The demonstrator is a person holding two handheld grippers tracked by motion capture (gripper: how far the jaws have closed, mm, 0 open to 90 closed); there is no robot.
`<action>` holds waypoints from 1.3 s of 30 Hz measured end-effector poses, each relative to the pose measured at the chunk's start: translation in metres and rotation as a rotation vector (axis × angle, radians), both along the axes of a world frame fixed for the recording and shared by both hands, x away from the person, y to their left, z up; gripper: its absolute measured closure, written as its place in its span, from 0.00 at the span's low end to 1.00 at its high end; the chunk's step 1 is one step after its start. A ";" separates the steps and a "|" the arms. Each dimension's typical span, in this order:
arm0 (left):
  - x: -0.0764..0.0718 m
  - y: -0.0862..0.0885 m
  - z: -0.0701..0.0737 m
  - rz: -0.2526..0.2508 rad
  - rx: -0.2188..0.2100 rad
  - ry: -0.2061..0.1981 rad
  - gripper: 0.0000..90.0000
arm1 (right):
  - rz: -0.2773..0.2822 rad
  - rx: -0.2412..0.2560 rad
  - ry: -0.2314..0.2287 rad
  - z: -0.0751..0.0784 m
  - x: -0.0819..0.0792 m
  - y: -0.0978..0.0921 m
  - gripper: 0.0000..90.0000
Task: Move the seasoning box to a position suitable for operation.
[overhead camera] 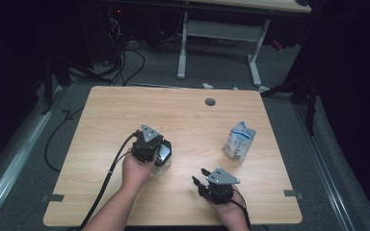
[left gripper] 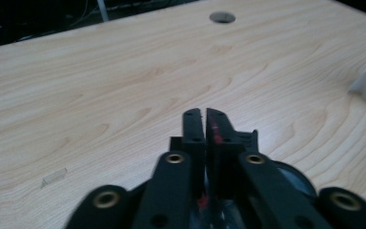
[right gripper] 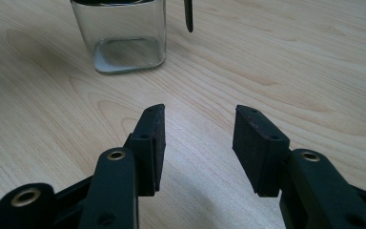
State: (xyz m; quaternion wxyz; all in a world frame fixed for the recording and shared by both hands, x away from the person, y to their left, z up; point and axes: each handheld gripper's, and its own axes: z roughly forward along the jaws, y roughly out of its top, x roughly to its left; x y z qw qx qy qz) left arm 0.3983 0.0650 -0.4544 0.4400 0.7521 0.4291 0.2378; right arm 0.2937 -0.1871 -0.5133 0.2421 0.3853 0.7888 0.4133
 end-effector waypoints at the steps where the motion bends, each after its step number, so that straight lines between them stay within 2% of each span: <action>1: -0.003 0.004 0.004 0.001 -0.011 -0.017 0.92 | -0.001 -0.001 0.001 0.000 0.000 0.000 0.60; 4: -0.011 0.023 0.009 0.038 -0.019 -0.064 0.94 | -0.006 0.000 0.004 -0.001 0.000 -0.001 0.61; 5: -0.014 0.039 0.001 0.037 -0.018 -0.051 0.95 | -0.004 0.001 0.003 -0.002 0.001 -0.001 0.61; 6: -0.014 0.039 0.001 0.037 -0.018 -0.051 0.95 | -0.004 0.001 0.008 -0.002 0.001 -0.001 0.61; 7: -0.016 0.047 -0.006 0.039 -0.002 -0.028 0.95 | -0.004 0.001 0.008 -0.002 0.001 -0.001 0.61; 10: -0.019 0.063 -0.031 0.031 0.022 0.006 0.91 | -0.015 0.008 0.015 -0.003 0.003 -0.001 0.64; 11: -0.020 0.065 -0.037 0.033 0.022 0.015 0.89 | -0.015 0.018 0.023 -0.003 0.004 -0.001 0.65; 13: -0.016 0.072 -0.057 0.027 0.002 0.074 0.84 | -0.027 0.026 0.033 -0.003 0.005 -0.001 0.71; 14: -0.013 0.073 -0.062 0.018 -0.006 0.104 0.80 | -0.031 0.025 0.033 -0.003 0.005 -0.001 0.72; 16: -0.012 0.072 -0.065 0.017 0.003 0.109 0.79 | -0.038 0.023 0.032 -0.003 0.005 -0.001 0.73; 22: -0.017 0.065 -0.067 -0.041 0.022 0.075 0.74 | -0.054 0.015 0.039 -0.006 0.006 -0.003 0.72; 23: -0.018 0.066 -0.068 -0.056 0.003 0.077 0.74 | -0.053 0.014 0.040 -0.006 0.006 -0.003 0.71; 27: -0.022 0.065 -0.068 -0.077 -0.012 0.081 0.73 | -0.052 0.016 0.037 -0.005 0.006 -0.004 0.71; 29: -0.027 0.062 -0.069 -0.093 0.000 0.072 0.74 | -0.053 0.017 0.036 -0.005 0.006 -0.004 0.71; 33: -0.035 0.059 -0.071 -0.120 -0.019 0.077 0.74 | -0.057 0.020 0.038 -0.005 0.006 -0.004 0.71; 39: -0.046 0.050 -0.072 -0.160 -0.005 0.069 0.73 | -0.059 0.016 0.038 -0.006 0.006 -0.004 0.71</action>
